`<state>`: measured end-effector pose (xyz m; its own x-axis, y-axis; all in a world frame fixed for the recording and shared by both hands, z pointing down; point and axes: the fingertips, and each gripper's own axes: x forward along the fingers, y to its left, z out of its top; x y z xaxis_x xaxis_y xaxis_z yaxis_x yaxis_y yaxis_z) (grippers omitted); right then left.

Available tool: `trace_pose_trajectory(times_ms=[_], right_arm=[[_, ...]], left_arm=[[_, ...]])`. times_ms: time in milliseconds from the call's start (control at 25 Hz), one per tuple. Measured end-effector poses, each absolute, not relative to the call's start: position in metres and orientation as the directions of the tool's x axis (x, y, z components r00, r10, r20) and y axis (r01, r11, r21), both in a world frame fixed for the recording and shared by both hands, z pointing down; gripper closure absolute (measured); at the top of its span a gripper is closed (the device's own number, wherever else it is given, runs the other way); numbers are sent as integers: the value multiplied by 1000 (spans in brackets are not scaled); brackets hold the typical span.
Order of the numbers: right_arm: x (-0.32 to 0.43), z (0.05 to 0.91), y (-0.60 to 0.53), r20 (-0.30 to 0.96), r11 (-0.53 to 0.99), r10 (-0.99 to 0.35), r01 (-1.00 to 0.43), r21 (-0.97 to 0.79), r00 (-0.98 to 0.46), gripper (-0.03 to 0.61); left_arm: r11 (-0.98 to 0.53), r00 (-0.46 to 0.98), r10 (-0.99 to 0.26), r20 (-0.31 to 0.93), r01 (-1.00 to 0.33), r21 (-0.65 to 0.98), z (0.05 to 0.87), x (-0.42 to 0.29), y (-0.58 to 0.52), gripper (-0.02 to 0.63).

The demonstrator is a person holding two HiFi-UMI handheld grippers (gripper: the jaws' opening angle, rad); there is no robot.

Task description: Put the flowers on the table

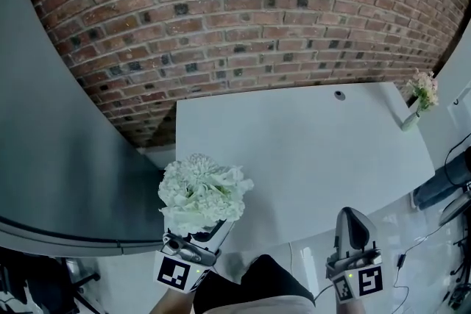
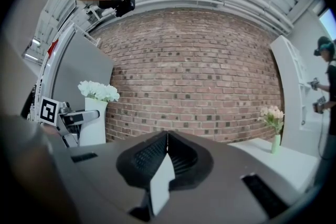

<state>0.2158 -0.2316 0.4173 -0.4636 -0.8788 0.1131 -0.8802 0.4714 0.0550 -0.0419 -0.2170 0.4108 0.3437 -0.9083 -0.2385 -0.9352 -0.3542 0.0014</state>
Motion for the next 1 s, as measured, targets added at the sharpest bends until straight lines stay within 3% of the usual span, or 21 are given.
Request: trace_pose_trajectory(times_ms=[760,1000], right_arm=[[233,453,-234,155,449,-887,-891,67,-435,561],[225,472,-234,173,455,-880,-890,38,-443,561]], left_arm=[[-391,390,-878,-277,-919,-56,443,-34,-246,261],[-420,416,-877,-239,-907,-36,465,-29,-254,261]])
